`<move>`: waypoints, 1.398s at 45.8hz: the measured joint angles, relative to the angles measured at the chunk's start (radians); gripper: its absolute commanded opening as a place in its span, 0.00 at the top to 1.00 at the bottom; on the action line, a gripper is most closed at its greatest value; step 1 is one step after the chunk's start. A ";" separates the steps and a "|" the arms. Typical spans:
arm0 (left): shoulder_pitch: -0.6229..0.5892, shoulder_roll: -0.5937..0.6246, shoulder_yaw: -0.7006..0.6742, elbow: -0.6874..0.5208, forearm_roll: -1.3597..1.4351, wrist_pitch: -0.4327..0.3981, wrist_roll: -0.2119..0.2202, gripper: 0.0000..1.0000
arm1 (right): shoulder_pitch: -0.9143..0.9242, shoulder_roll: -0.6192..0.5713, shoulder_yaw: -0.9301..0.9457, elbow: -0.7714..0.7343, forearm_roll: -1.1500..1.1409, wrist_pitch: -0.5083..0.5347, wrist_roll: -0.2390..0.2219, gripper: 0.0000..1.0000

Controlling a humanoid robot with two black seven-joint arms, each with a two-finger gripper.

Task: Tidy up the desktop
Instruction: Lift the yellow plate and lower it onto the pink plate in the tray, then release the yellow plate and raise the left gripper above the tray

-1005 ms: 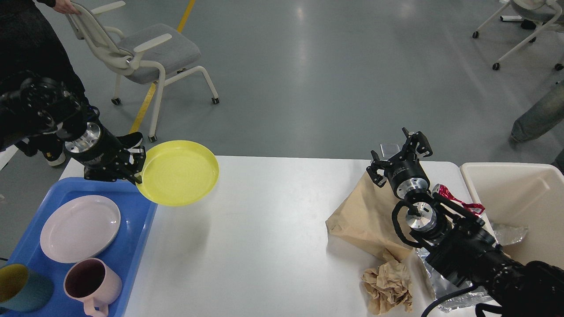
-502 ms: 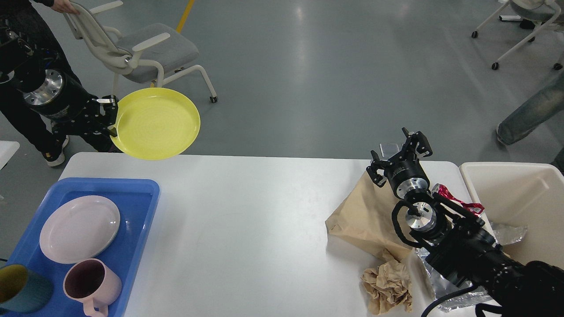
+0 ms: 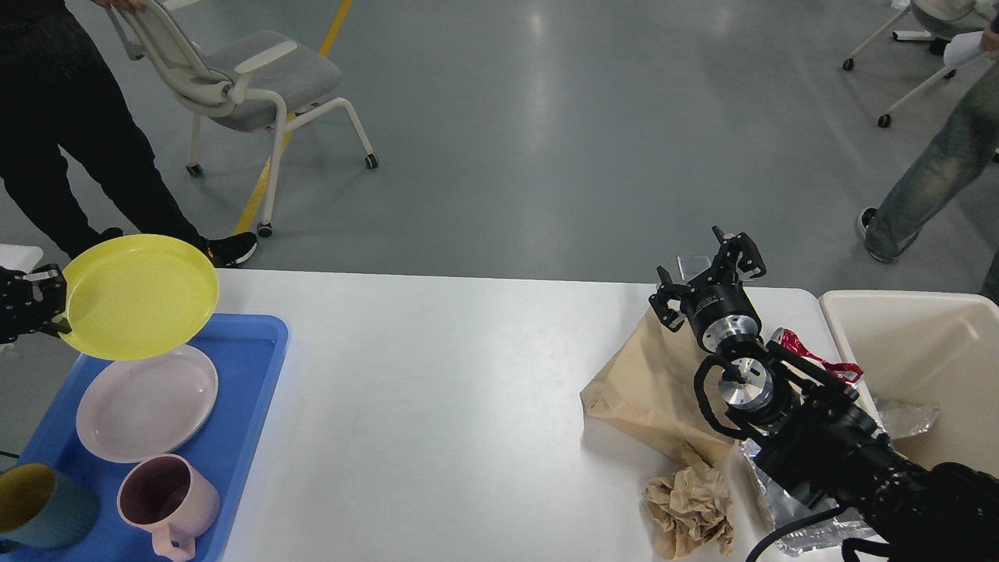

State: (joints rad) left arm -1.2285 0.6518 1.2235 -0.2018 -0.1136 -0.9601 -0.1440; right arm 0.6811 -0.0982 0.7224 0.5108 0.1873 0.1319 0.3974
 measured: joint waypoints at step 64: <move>0.331 -0.065 -0.193 0.200 -0.002 0.000 0.003 0.07 | 0.000 0.000 0.000 0.000 0.000 0.000 0.000 0.00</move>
State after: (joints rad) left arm -0.8974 0.5871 1.0300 -0.0017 -0.1158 -0.9598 -0.1412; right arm 0.6811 -0.0982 0.7225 0.5108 0.1873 0.1319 0.3974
